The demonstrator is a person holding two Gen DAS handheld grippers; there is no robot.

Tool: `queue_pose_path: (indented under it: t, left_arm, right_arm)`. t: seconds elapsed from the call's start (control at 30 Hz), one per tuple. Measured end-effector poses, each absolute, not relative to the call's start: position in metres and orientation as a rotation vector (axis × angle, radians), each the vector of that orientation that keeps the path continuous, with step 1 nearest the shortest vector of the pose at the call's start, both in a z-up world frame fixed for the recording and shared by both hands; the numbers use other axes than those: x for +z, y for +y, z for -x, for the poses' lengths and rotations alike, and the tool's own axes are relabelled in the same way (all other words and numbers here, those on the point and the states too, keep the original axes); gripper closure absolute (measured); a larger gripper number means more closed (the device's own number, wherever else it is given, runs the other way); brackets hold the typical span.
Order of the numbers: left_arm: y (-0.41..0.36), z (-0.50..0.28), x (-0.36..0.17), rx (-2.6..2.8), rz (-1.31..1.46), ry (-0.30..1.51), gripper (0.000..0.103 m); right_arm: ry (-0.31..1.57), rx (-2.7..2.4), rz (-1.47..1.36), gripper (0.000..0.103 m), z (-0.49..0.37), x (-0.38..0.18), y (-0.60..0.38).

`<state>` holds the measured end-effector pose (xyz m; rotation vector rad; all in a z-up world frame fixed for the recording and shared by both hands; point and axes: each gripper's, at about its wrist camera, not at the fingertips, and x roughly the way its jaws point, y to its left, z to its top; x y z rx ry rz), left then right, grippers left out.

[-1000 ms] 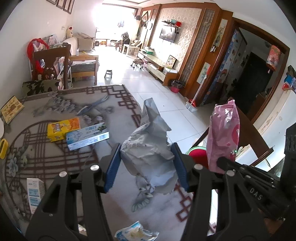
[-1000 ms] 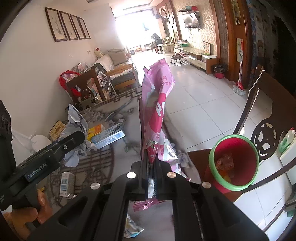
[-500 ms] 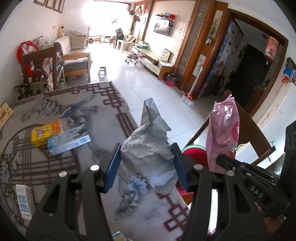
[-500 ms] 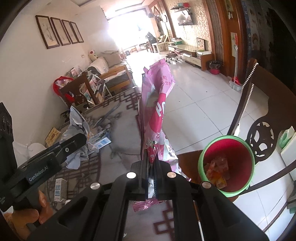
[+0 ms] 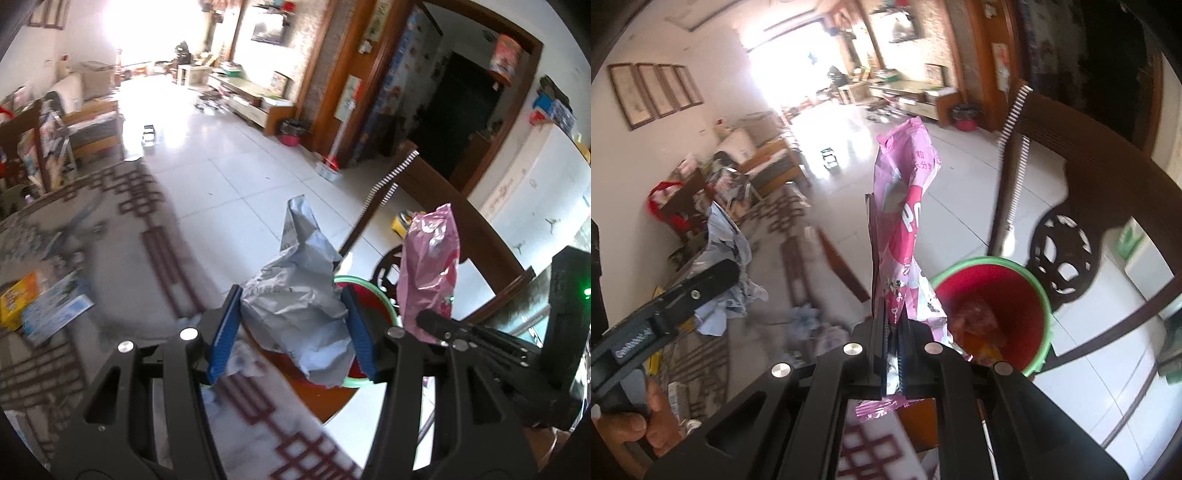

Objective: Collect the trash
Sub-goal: 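Carry the pink bag with the right tool while the left tool carries the foil over the red bucket, then open both tools to drop the pink bag and foil into the bucket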

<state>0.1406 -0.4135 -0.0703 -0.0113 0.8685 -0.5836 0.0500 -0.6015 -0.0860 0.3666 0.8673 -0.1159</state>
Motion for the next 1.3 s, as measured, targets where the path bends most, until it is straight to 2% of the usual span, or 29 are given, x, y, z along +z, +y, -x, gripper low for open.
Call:
queue_pose_path:
  t: [0.47, 0.8, 0.83, 0.87, 0.9, 0.93, 0.97, 1.0, 1.3]
  left_arm:
    - [-0.542, -0.177, -0.129, -0.759, -0.102, 0.984, 0.051]
    - [-0.58, -0.185, -0.151, -0.822, -0.154, 1.005, 0.05]
    - [-0.58, -0.186, -0.152, -0.83, -0.158, 1.011, 0.049]
    - [-0.583, -0.185, -0.154, -0.831, -0.171, 1.017, 0.044]
    - [-0.585, -0.185, -0.155, -0.824, -0.182, 1.014, 0.039]
    - [-0.586, -0.184, -0.154, -0.818, -0.183, 1.006, 0.029]
    - [-0.585, -0.184, -0.152, -0.816, -0.174, 0.994, 0.022]
    - [-0.583, -0.185, -0.151, -0.817, -0.161, 0.988, 0.021]
    - [-0.536, -0.179, -0.117, -0.804, -0.077, 0.932, 0.021]
  right_arm:
    - [0.98, -0.266, -0.484, 0.097, -0.055, -0.148, -0.681]
    - [1.013, -0.299, -0.498, 0.096, -0.059, -0.168, -0.699]
    - [1.013, -0.3, -0.497, 0.095, -0.06, -0.17, -0.701]
    - [1.015, -0.306, -0.495, 0.092, -0.061, -0.172, -0.702]
    - [1.015, -0.31, -0.493, 0.082, -0.061, -0.173, -0.703]
    - [1.014, -0.312, -0.493, 0.071, -0.063, -0.173, -0.704]
    - [1.008, -0.322, -0.489, 0.066, -0.063, -0.172, -0.705]
    - [1.002, -0.331, -0.482, 0.059, -0.063, -0.171, -0.705]
    - [0.982, -0.349, -0.472, 0.058, -0.047, -0.155, -0.695]
